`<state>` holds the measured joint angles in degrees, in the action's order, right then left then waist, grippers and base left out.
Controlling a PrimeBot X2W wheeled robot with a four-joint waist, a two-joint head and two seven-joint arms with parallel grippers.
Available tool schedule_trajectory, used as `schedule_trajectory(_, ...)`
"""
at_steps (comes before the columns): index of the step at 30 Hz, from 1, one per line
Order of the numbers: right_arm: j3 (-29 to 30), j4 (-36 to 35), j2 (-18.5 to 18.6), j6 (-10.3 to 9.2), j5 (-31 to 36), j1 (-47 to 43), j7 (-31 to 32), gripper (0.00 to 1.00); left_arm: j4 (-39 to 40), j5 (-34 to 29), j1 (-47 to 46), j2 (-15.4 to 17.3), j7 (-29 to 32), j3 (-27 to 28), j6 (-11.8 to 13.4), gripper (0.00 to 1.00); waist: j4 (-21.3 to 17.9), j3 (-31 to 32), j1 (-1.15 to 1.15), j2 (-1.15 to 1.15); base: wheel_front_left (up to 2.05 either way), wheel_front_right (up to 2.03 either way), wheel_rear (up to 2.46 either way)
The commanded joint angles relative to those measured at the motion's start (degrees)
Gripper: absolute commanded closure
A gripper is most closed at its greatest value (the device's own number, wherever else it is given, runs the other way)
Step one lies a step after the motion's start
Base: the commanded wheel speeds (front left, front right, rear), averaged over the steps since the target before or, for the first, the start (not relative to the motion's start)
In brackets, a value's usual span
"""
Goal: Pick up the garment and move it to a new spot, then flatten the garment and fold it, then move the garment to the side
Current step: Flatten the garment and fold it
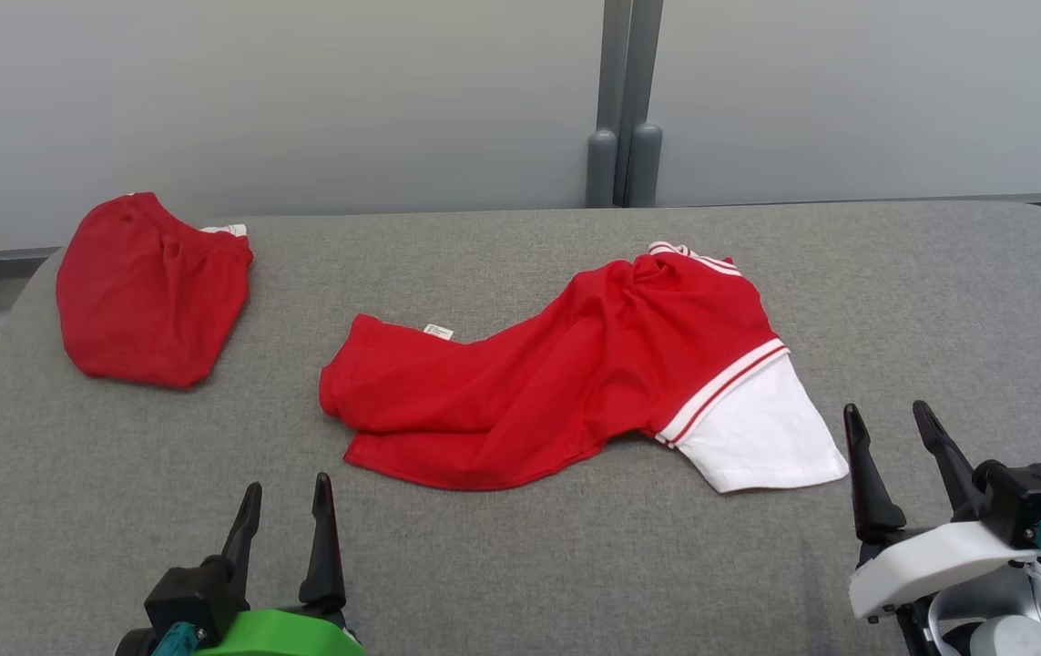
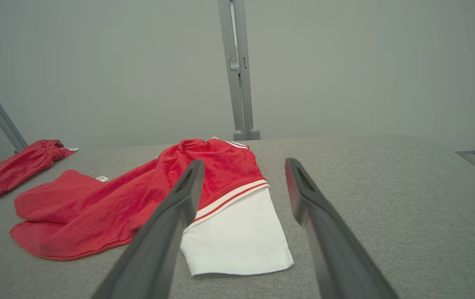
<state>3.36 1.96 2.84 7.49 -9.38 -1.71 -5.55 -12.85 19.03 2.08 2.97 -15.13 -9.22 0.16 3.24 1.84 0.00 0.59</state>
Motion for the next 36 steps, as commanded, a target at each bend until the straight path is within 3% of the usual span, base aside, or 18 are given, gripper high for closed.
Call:
schedule_trajectory(1,0.0,-0.4,0.1,0.01,-0.2,-0.5,0.2,0.0,0.0,-0.1,0.2,0.2,-0.1,0.2,-0.1,0.0,0.0,0.0,0.0,-0.59,0.0,0.0,0.0)
schedule_trajectory(17,1.5,0.2,0.1,0.01,0.1,0.5,0.8,0.0,-0.2,-0.1,-0.8,0.1,0.0,-0.2,-0.2,0.0,0.8,-0.7,0.0,-0.59,0.0,0.0,0.0)
schedule_trajectory(27,6.7,5.0,0.1,0.01,1.8,3.7,10.0,0.0,-0.2,0.6,-1.9,0.0,0.0,-0.8,-0.1,0.0,2.1,-2.4,0.0,-0.59,0.0,0.0,0.0)
schedule_trajectory(36,10.9,14.8,0.1,0.01,3.4,9.9,17.2,0.0,0.2,1.1,-3.3,0.0,0.0,-1.4,0.0,0.0,3.8,-4.9,0.0,-0.59,0.0,0.0,0.0)
